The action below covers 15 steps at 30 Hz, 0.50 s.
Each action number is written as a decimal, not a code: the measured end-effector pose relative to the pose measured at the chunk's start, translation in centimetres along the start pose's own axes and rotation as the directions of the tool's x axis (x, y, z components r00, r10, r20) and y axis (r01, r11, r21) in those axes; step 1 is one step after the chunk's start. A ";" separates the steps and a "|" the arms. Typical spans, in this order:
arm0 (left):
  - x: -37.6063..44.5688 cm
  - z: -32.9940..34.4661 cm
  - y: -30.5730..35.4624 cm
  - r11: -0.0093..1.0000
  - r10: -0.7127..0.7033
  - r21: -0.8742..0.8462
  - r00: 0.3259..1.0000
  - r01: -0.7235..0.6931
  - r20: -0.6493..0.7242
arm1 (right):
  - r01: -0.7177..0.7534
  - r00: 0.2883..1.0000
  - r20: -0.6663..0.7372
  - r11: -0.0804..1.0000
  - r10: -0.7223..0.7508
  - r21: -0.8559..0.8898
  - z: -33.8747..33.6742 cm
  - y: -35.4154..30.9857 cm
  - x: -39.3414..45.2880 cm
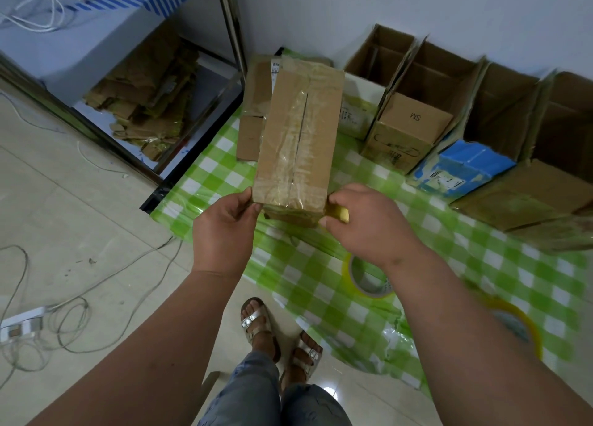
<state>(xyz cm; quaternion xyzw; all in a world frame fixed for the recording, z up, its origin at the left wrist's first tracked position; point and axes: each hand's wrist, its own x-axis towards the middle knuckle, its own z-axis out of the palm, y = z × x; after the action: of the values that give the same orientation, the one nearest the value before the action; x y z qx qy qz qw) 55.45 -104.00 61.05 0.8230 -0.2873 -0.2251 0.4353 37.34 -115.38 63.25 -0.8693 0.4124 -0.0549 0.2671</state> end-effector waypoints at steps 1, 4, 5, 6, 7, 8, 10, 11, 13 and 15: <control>0.0 -0.2 0.0 1.000 -0.016 -0.025 1.000 0.016 -0.012 | 0.013 1.000 0.013 1.000 -0.013 0.013 0.0 -0.4 -0.1; 0.3 -1.1 0.1 0.995 -0.056 -0.082 0.997 0.052 -0.052 | 0.035 0.998 0.044 0.997 -0.038 0.062 0.1 -1.6 -0.4; 0.4 -1.4 0.3 0.994 -0.061 -0.090 0.996 0.055 -0.059 | 0.034 0.998 0.045 0.996 -0.038 0.077 0.3 -2.0 -0.5; 0.5 -1.7 0.5 0.995 -0.058 -0.090 0.996 0.052 -0.066 | 0.027 0.999 0.034 0.996 -0.030 0.089 0.6 -2.3 -0.6; 0.6 -2.0 0.7 0.996 -0.051 -0.080 0.996 0.045 -0.072 | 0.012 1.000 0.011 0.994 -0.013 0.106 1.0 -2.6 -0.7; 0.7 -2.3 0.9 0.997 -0.044 -0.074 0.996 0.039 -0.077 | -0.013 1.000 -0.019 0.990 0.015 0.139 1.4 -2.8 -0.8; 0.8 -3.0 1.2 0.996 -0.044 -0.086 0.995 0.036 -0.093 | -0.064 0.994 -0.071 0.967 0.084 0.246 2.2 -3.4 -1.1; 0.8 -3.3 1.4 0.994 -0.050 -0.100 0.993 0.040 -0.102 | -0.078 0.990 -0.088 0.954 0.108 0.289 2.6 -3.7 -1.4; 1.0 -3.7 1.5 0.989 -0.078 -0.136 0.991 0.063 -0.111 | -0.076 0.985 -0.120 0.942 0.121 0.328 3.3 -4.4 -2.0; 1.2 -4.0 1.8 0.986 -0.109 -0.136 0.988 0.094 -0.105 | -0.080 0.981 -0.137 0.933 0.136 0.351 4.0 -5.1 -2.7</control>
<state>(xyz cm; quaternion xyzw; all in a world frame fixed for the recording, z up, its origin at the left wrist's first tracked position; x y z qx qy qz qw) 58.34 -103.28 64.49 0.8178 -0.2047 -0.2185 0.4915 40.33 -109.01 62.74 -0.7779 0.4637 -0.1807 0.3837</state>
